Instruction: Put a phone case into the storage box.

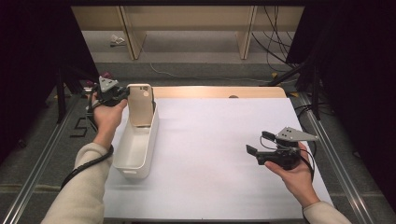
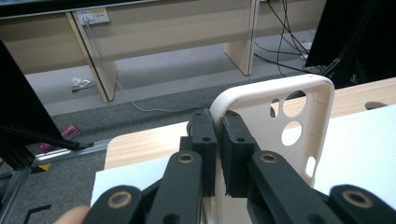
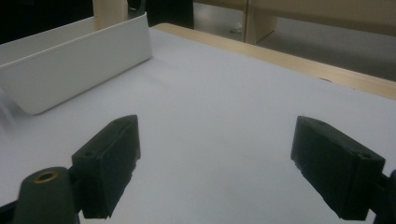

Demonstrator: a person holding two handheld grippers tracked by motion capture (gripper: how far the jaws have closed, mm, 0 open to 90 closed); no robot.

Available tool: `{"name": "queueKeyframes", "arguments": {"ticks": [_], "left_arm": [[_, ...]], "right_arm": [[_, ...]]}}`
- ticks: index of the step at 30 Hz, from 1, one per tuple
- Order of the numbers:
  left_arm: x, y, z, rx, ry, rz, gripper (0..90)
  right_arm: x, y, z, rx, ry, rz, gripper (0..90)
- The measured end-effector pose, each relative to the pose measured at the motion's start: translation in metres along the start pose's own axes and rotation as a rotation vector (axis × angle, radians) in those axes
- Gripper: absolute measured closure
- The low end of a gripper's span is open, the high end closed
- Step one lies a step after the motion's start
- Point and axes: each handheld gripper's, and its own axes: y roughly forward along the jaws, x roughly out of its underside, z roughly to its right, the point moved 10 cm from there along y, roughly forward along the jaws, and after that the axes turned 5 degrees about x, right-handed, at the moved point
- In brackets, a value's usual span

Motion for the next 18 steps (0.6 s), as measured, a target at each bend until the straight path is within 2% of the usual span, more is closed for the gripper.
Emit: {"name": "queueKeyframes", "arguments": {"ticks": [18], "left_arm": [[0.016, 0.013, -0.003, -0.023, -0.002, -0.045, 84.4]], "right_arm": [[0.001, 0.0, 0.0, -0.002, 0.002, -0.004, 16.5]]}}
